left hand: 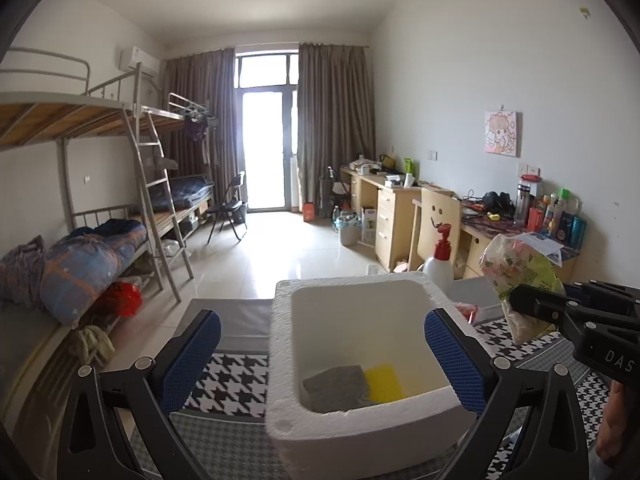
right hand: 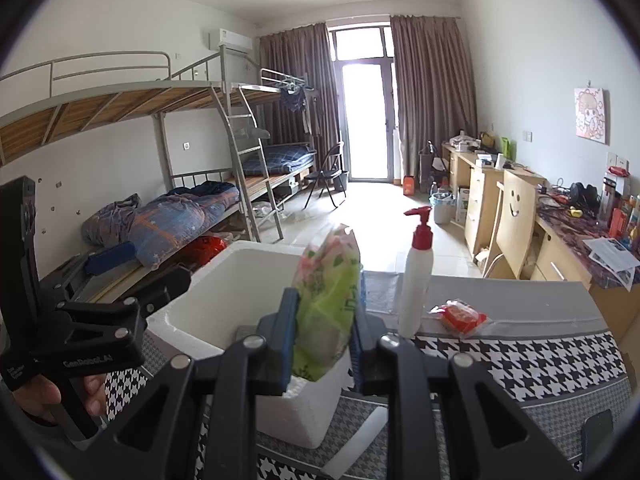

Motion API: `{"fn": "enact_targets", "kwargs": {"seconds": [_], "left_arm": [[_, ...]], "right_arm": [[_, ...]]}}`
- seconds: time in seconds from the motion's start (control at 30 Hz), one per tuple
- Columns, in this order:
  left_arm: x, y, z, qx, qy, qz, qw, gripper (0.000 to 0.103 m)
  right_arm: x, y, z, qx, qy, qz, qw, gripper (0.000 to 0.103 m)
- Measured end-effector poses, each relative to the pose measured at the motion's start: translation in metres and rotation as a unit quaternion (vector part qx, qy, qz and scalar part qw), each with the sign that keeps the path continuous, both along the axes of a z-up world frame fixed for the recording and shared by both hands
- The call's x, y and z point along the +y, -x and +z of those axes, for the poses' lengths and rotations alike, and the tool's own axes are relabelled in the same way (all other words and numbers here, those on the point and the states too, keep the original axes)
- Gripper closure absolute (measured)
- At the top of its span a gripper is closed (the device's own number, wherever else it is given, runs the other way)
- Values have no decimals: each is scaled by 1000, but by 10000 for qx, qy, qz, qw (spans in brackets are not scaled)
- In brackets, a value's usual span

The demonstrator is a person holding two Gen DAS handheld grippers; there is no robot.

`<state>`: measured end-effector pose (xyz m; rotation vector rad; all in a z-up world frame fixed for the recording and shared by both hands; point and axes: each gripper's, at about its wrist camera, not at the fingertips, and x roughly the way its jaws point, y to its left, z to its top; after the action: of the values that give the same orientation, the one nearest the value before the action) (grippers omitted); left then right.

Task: Organize soft objects
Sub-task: 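Lower the plastic bag into the foam box and open the right gripper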

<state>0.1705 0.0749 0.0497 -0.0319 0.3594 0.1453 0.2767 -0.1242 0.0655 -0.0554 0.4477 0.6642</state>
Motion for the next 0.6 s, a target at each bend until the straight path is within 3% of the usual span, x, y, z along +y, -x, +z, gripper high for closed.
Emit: {"fn": "enact_targets", "kwargs": {"seconds": [0.6], "left_arm": [[25,17,-7,-48,135,257,9996,1]], "right_arm": [[26,-1,-1,105,95,305,9994,76]]}}
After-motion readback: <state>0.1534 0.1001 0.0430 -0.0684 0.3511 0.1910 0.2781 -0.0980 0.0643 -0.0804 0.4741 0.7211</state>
